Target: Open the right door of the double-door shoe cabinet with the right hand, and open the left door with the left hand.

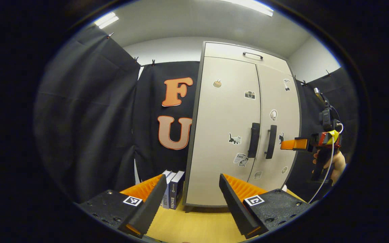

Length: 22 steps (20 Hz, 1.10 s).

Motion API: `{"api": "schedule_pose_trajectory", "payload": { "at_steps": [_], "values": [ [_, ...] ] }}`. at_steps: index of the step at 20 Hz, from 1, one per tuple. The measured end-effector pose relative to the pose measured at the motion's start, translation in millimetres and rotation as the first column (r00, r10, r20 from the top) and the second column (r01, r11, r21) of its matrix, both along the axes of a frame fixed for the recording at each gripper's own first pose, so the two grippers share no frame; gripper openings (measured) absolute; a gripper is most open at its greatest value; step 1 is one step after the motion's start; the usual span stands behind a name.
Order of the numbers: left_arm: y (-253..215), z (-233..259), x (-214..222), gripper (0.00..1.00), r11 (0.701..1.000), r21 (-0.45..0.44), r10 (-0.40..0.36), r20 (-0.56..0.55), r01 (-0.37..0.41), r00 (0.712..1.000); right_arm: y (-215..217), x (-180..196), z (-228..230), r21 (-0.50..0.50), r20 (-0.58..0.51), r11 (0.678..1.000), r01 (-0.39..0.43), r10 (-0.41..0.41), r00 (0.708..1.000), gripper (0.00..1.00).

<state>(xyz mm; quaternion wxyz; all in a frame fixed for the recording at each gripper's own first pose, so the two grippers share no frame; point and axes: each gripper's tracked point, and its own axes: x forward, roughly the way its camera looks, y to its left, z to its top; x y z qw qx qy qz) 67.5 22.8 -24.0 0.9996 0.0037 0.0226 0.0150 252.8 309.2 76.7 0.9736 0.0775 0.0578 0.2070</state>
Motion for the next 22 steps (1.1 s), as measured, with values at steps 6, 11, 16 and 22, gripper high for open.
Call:
{"api": "schedule_pose_trajectory", "payload": {
  "at_steps": [6,11,16,22],
  "values": [
    [22,-1,32,0.95,0.998,0.033,-0.061,0.005,0.061,0.998,34,37,0,-0.023,0.011,0.998,0.058,-0.058,0.998,0.82],
    [30,-4,47,0.95,0.997,-0.009,-0.072,0.005,0.072,0.997,46,47,4,-0.040,0.013,0.997,0.068,-0.067,0.998,0.57],
    [38,-4,48,0.92,0.997,-0.001,-0.072,0.010,0.072,0.997,45,60,-8,-0.054,-0.027,0.993,0.106,-0.108,0.994,0.57],
    [53,-5,43,0.95,0.999,0.006,-0.048,0.008,0.048,0.999,40,58,-15,-0.117,-0.001,0.985,0.124,-0.125,0.992,0.28]
  ]
}}
